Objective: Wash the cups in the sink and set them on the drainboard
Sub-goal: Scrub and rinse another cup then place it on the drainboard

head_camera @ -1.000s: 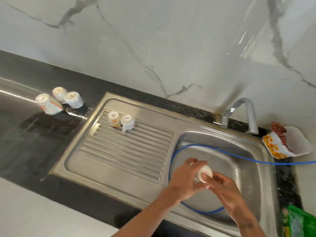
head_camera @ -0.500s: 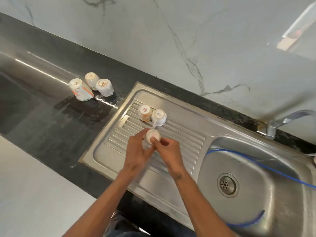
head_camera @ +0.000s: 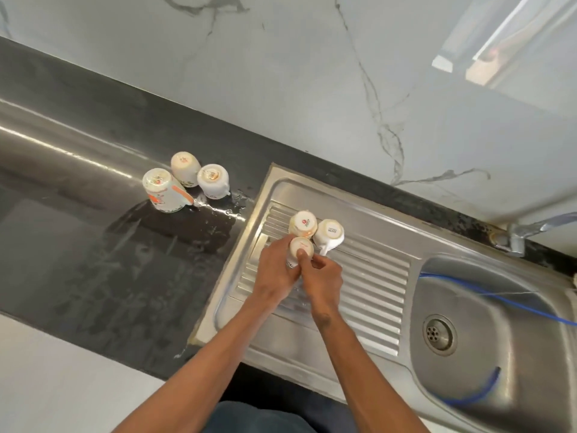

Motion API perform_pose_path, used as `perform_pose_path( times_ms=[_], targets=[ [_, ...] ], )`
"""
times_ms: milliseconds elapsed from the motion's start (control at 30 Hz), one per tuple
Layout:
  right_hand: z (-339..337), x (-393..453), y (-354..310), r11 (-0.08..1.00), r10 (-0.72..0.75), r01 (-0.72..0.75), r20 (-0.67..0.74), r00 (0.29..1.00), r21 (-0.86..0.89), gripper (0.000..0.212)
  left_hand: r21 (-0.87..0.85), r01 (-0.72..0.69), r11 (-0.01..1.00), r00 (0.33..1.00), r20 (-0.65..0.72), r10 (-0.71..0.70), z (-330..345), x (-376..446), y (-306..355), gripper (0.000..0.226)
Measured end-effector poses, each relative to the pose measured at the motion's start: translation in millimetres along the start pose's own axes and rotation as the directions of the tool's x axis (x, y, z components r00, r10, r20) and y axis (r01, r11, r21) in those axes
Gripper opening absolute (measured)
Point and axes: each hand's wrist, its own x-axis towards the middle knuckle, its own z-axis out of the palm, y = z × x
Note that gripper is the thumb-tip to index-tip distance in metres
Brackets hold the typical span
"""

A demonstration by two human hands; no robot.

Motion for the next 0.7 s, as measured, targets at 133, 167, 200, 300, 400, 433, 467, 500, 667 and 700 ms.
perform_pose_path(
  times_ms=[133,167,200,300,400,433,467,500,667,700],
  targets=[
    [12,-6,-5,1.0,0.02,-0.02,-0.19,0.982,0.005,0.039,-0.002,0.023,1.0,0.994,0.107,-0.023,-16,1,-12,0.057],
    [14,-10,-6,0.999,-0.035,0.035,-0.26,0.965,-0.001,0.039,-0.003,0.034,0.999,0.994,0.107,-0.034,-25,-1,-16,0.058],
    [17,-15,-8,0.994,-0.112,0.11,-0.308,0.945,-0.024,0.034,-0.019,0.063,0.998,0.996,0.07,-0.061,-37,-3,-21,0.055],
    [37,-26,-29,0.956,-0.294,0.284,-0.227,0.928,-0.075,0.022,-0.085,0.172,0.982,0.945,-0.267,-0.188,-90,-1,-42,0.035],
    [69,-31,-65,0.919,-0.392,0.392,0.025,0.92,-0.023,0.008,-0.14,0.186,0.973,0.786,-0.573,-0.233,-143,13,-66,0.024],
    [83,-32,-78,0.902,-0.426,0.432,0.118,0.897,-0.03,0.008,-0.155,0.198,0.968,0.736,-0.629,-0.251,-156,20,-72,0.026],
    [101,-33,-91,0.886,-0.442,0.461,0.22,0.87,-0.043,0.012,-0.175,0.219,0.96,0.694,-0.664,-0.279,-170,28,-78,0.032],
    [117,-30,-100,0.879,-0.435,0.473,0.31,0.846,-0.058,0.017,-0.2,0.243,0.949,0.672,-0.671,-0.313,-181,36,-81,0.04],
    [192,-1,-127,0.857,-0.317,0.49,0.587,0.745,-0.159,0.038,-0.119,0.346,0.931,0.8,-0.481,-0.359,-218,69,-96,0.063],
    [201,5,-127,0.847,-0.285,0.494,0.617,0.734,-0.197,0.039,-0.111,0.342,0.933,0.83,-0.429,-0.356,-221,73,-97,0.062]
  ],
)
